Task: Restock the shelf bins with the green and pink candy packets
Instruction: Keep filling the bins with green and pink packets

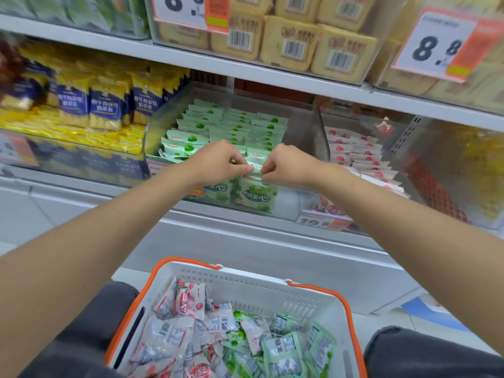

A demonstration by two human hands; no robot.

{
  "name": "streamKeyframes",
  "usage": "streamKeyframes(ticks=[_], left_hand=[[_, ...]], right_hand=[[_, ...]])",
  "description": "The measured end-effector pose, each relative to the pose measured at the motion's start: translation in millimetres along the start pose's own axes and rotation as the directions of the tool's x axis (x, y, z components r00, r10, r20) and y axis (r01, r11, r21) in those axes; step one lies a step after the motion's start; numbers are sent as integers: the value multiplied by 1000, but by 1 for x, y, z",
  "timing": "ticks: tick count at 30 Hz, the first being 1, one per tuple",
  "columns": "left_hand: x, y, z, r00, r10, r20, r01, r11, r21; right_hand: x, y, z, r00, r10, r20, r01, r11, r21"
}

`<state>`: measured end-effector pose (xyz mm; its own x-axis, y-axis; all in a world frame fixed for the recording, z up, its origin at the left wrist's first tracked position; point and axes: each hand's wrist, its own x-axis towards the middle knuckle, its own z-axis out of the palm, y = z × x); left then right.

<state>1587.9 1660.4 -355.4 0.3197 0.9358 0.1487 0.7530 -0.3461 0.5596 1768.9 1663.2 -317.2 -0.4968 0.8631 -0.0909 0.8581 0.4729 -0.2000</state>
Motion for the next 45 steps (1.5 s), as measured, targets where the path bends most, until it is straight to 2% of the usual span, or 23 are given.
streamKeyframes(ticks=[3, 5, 7, 8, 9, 10, 11, 12, 14, 15, 17, 19, 26, 27, 28, 29, 33, 34, 36, 38, 40, 42, 45], left_hand=[[3, -6, 7, 999, -16, 47, 9, 989, 146], [3, -5, 8, 1000, -2, 11, 0, 988, 154], [2, -1, 7, 990, 17, -143, 2, 991, 134], [2, 2, 7, 967, 54, -248, -6, 982, 189], [3, 4, 8, 945, 87, -314, -2, 966, 260], [6, 5, 9, 938, 105, -331, 2, 951, 309], [10, 5, 11, 947, 102, -303, 5, 942, 334], [14, 4, 13, 962, 88, -260, 9, 937, 350], [19, 0, 20, 979, 40, -198, 38, 925, 377], [20, -3, 24, 984, 16, -180, 55, 923, 381], [21, -6, 30, 989, -21, -149, 74, 931, 359], [23, -6, 31, 991, -37, -127, 78, 939, 334], [23, -3, 28, 994, -39, -101, 72, 933, 352], [22, -4, 28, 994, -33, -100, 66, 936, 346], [22, -4, 29, 994, -31, -101, 63, 939, 337], [22, -3, 29, 994, -33, -101, 65, 942, 330], [26, -3, 29, 993, -67, -93, 94, 939, 330], [27, -3, 27, 993, -72, -95, 99, 939, 329], [32, -2, 20, 988, -75, -135, 114, 944, 310], [46, -3, 9, 973, -61, -224, 134, 935, 327], [64, -8, 1, 971, -69, -229, 154, 913, 377], [79, -18, -2, 977, -159, -140, 202, 895, 397], [85, -32, 4, 964, -262, -43, 260, 895, 363]], right_hand=[[7, 0, 1, 999, 22, 48, -24, 999, 42], [7, 3, 2, 997, 38, 59, -41, 998, 49], [4, 7, -2, 987, 125, -102, -103, 976, 194], [4, 11, -3, 938, 248, -242, -156, 926, 343], [5, 15, -4, 854, 404, -328, -195, 833, 518], [8, 20, -4, 785, 546, -292, -225, 691, 687], [10, 23, -4, 754, 635, -167, -263, 525, 809], [15, 25, -2, 759, 651, 13, -317, 353, 880], [23, 30, 7, 757, 587, 287, -396, 63, 916], [23, 30, 10, 765, 534, 361, -409, -31, 912], [30, 30, 17, 827, 376, 417, -407, -112, 907], [40, 21, 21, 867, 259, 425, -409, -117, 905], [48, 23, 23, 856, 288, 429, -415, -110, 903], [44, 26, 21, 852, 315, 418, -399, -125, 908], [42, 31, 22, 836, 345, 427, -373, -214, 903], [40, 34, 23, 823, 382, 421, -348, -247, 904], [48, 31, 31, 892, 268, 365, -312, -220, 924], [47, 26, 27, 874, 276, 400, -355, -202, 913], [53, 28, 22, 804, 407, 433, -387, -194, 902], [60, 34, 13, 746, 557, 364, -320, -178, 930], [74, 45, 9, 716, 618, 324, -237, -220, 946], [89, 51, 13, 702, 639, 314, -207, -239, 949], [122, 64, 32, 758, 597, 260, -195, -173, 965]])
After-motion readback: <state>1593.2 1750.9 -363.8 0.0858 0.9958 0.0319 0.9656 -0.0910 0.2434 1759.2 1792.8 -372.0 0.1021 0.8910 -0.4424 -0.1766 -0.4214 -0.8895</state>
